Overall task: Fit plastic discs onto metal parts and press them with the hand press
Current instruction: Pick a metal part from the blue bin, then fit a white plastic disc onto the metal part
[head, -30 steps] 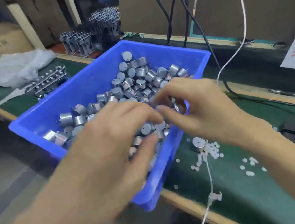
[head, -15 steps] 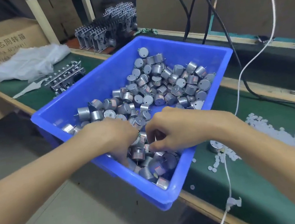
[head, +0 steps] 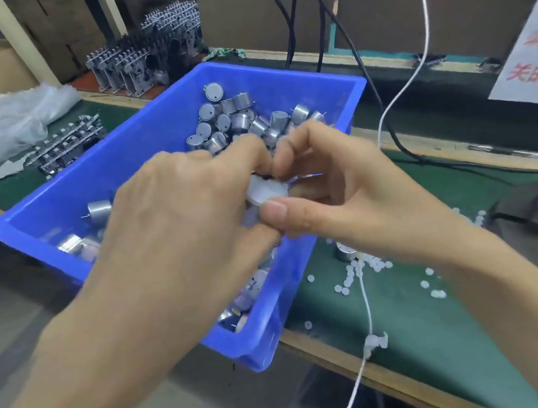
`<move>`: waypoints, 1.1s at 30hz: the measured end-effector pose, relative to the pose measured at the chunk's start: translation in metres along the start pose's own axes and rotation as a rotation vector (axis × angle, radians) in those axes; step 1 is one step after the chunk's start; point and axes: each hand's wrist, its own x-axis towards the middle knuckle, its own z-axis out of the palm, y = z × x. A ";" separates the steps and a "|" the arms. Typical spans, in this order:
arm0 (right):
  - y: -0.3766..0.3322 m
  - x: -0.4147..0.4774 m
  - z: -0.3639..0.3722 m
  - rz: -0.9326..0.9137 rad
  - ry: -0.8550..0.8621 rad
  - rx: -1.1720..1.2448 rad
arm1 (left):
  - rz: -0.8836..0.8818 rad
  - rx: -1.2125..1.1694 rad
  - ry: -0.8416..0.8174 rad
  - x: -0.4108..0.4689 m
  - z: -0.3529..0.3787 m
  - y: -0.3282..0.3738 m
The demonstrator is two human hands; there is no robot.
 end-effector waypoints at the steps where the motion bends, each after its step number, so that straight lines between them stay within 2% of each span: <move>1: -0.002 -0.014 -0.009 -0.003 0.033 0.100 | 0.030 -0.032 0.091 -0.002 0.002 0.018; 3: -0.004 -0.045 -0.028 0.005 0.075 0.207 | 0.085 -0.126 0.180 -0.007 0.018 0.055; 5: 0.003 -0.081 -0.048 0.062 0.169 0.186 | 0.107 -0.317 0.125 -0.014 0.043 0.088; 8: 0.032 -0.137 -0.067 0.246 0.404 0.021 | -0.010 -0.569 -0.189 -0.019 0.092 0.105; 10: 0.052 -0.172 -0.071 0.372 0.553 0.022 | -0.060 -0.519 -0.361 -0.019 0.132 0.105; 13: 0.077 -0.203 -0.068 0.473 0.682 0.111 | -0.028 -0.440 -0.496 -0.016 0.178 0.107; 18: 0.105 -0.208 -0.056 0.482 0.738 0.187 | -0.015 -0.424 -0.471 -0.012 0.209 0.116; 24: 0.115 -0.214 -0.051 0.439 0.800 0.189 | -0.038 -0.491 -0.421 -0.018 0.214 0.118; 27: 0.115 -0.222 -0.052 0.412 0.822 0.154 | -0.028 -0.687 -0.361 -0.023 0.204 0.124; 29: 0.115 -0.229 -0.052 0.402 0.845 0.131 | -0.047 -0.821 -0.410 -0.027 0.201 0.133; 33: 0.115 -0.236 -0.053 0.384 0.879 0.113 | -0.096 -0.915 -0.521 -0.025 0.206 0.144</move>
